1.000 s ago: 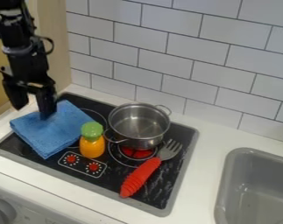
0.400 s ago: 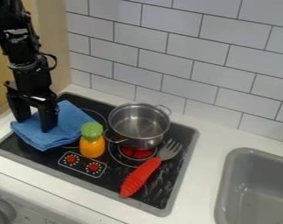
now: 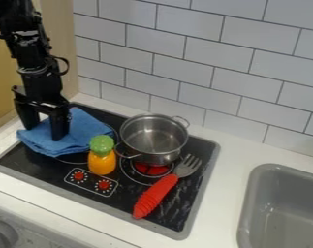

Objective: Move the blue cloth to the top of the left burner

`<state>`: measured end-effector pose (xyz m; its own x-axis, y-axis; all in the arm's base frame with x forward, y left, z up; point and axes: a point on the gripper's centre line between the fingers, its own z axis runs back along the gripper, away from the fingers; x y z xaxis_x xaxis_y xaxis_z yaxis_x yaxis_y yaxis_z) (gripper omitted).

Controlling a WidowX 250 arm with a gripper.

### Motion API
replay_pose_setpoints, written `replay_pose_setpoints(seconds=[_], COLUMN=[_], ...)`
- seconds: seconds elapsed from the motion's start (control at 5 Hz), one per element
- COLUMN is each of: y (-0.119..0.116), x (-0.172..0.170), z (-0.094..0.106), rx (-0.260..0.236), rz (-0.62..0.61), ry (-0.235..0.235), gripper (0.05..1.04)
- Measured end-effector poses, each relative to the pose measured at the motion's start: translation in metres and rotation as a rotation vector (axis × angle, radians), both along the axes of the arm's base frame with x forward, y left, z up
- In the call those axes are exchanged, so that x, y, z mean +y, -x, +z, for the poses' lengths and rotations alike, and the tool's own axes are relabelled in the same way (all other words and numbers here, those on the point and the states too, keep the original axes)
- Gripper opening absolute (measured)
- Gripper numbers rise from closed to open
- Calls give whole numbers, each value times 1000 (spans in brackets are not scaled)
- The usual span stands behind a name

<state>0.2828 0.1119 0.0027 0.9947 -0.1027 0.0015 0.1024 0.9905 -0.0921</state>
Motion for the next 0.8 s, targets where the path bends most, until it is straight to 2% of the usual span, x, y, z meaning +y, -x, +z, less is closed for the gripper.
replay_pose_setpoints(seconds=[0.4, 0.8], y=[-21, -39], x=[-21, -32], z=[1, 1], rx=[-18, -35], rz=[-85, -105], ry=[2, 1], gripper=[999, 999])
